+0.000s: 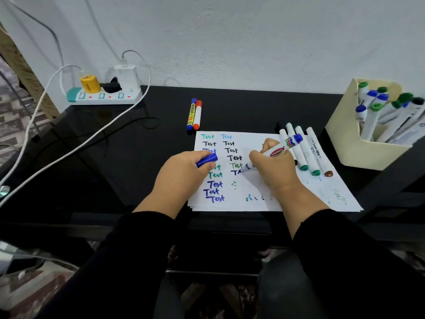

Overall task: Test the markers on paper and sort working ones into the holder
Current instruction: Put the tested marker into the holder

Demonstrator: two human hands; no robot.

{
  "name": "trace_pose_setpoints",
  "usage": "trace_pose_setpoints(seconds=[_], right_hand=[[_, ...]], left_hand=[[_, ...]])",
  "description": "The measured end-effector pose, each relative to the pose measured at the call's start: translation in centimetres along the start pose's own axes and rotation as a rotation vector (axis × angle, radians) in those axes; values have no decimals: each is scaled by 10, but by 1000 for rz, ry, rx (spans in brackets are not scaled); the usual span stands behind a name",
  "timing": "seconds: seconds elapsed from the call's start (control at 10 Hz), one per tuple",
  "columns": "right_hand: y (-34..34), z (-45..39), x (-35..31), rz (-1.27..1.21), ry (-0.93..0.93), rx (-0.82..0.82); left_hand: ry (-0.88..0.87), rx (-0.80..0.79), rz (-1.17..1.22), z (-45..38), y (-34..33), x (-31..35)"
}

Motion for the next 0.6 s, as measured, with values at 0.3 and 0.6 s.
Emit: trace_pose_setpoints(seconds=[0.3,0.6], right_hand=[[2,1,0,-25,6,28],[4,2,-1,-28,26,42]], left_hand=[[0,-9,-6,-1,-1,-1],[-3,-10,0,0,-1,0]])
Point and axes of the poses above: each hand's wrist, its own z-axis away from the middle knuckle, its own y-axis out of the back of the hand, x = y × z, the point moved 6 cm from there along -z, towards the middle knuckle, and after that the axes turned 1 degree about y, right-handed, at the moved point
